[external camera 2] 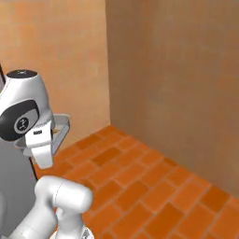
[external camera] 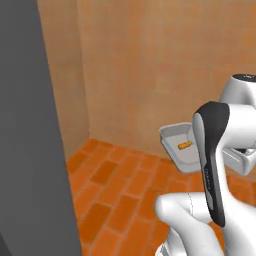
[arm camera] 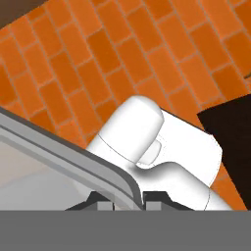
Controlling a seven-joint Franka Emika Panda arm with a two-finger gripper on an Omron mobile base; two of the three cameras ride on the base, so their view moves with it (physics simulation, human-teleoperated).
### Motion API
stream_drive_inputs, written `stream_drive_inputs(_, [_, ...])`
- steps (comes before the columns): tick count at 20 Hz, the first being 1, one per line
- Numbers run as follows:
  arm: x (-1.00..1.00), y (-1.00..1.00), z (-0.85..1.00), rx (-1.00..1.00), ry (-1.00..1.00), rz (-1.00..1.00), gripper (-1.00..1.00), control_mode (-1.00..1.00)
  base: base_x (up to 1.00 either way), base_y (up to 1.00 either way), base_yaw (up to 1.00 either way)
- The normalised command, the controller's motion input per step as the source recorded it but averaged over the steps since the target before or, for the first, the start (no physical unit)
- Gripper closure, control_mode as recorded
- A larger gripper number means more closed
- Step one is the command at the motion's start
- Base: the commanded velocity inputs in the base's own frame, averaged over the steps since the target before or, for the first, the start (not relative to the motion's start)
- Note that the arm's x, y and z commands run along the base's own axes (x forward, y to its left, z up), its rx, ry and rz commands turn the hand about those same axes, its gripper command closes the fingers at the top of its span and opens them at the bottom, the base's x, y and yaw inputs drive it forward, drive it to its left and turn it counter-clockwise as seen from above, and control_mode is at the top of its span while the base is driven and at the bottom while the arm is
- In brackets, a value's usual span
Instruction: Take the meat container that has the shrimp and place it on the second highest rack of the freezer. Then take the vegetable container that has the corn and potato and place it on the highest rack of the freezer.
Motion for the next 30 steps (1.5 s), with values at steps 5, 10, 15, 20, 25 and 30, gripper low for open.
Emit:
stream_drive_inputs(5, [0.00,0.00,0.00,0.00,0.00,0.00,1.00,1.00,0.21,0.00,0.88])
stream_drive_inputs(10, [0.00,0.00,0.00,0.00,0.00,0.00,1.00,1.00,0.00,0.04,0.89])
stream_drive_inputs(15, [0.00,0.00,0.00,0.00,0.00,0.00,1.00,1.00,0.29,0.01,0.85])
stream_drive_inputs(20, [0.00,0.00,0.00,0.00,0.00,0.00,1.00,1.00,0.71,0.47,0.50])
stream_drive_inputs(25, [0.00,0.00,0.00,0.00,0.00,0.00,1.00,1.00,0.44,0.76,0.20])
stream_drive_inputs(30, [0.00,0.00,0.00,0.00,0.00,0.00,1.00,1.00,0.51,0.55,-0.02])
